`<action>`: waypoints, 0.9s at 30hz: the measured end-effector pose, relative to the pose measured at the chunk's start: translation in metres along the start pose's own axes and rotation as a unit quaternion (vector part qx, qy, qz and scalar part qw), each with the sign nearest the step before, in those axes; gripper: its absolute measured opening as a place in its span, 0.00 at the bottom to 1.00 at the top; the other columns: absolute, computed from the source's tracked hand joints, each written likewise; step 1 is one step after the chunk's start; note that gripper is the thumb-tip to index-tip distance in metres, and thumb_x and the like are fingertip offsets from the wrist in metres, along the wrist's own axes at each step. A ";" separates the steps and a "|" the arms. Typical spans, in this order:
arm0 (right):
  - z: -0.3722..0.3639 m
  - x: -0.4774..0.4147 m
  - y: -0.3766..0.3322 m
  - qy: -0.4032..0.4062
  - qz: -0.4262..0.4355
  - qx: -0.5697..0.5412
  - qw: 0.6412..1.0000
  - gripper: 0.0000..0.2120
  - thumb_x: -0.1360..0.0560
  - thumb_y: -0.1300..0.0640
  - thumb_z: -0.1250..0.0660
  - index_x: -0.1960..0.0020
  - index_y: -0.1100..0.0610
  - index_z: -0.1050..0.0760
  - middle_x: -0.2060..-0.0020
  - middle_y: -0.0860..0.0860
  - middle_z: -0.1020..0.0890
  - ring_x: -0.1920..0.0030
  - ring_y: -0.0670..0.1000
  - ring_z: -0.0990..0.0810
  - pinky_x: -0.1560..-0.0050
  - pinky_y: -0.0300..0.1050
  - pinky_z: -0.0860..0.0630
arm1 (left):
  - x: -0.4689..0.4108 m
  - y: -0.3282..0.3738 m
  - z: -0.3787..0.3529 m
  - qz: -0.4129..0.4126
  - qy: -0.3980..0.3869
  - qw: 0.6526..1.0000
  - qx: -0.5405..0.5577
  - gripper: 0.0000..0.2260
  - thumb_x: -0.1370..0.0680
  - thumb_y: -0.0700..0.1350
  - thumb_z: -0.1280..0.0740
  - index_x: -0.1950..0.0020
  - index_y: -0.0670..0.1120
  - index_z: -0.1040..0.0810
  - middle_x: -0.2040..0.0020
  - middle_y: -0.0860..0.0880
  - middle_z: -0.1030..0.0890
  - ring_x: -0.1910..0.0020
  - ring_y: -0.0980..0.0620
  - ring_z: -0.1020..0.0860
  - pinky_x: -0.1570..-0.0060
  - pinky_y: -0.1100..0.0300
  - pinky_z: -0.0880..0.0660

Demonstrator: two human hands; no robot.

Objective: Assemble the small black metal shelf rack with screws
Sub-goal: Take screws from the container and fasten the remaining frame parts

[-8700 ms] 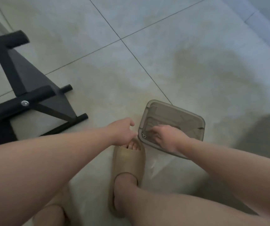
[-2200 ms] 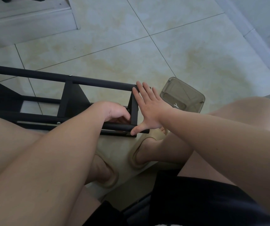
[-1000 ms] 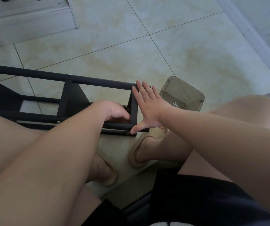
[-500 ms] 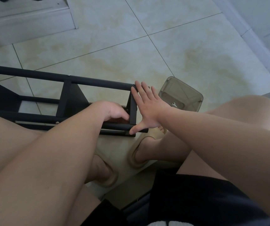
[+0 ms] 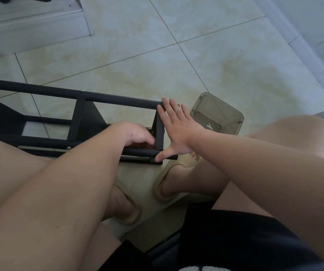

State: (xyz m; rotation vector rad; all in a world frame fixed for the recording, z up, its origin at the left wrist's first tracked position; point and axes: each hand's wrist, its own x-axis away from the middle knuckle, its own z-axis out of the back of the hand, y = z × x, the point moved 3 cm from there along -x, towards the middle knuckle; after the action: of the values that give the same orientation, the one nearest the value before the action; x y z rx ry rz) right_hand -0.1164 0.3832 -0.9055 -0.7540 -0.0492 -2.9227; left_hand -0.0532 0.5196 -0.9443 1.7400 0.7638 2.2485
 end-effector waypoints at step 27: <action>-0.001 -0.001 0.000 -0.001 0.000 0.003 1.000 0.75 0.46 0.12 0.46 0.20 0.60 0.72 0.22 0.59 0.71 0.22 0.61 0.72 0.22 0.62 0.66 | 0.002 -0.001 -0.002 -0.010 -0.015 1.000 0.013 0.14 0.24 0.41 0.31 0.39 0.38 0.18 0.42 0.40 0.16 0.42 0.43 0.19 0.34 0.50 0.28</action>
State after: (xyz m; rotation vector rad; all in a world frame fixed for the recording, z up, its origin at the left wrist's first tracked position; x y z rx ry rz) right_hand -0.1163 0.3828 -0.9066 -0.7570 -0.0570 -2.9205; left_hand -0.0554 0.5205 -0.9433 1.7652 0.8041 2.2043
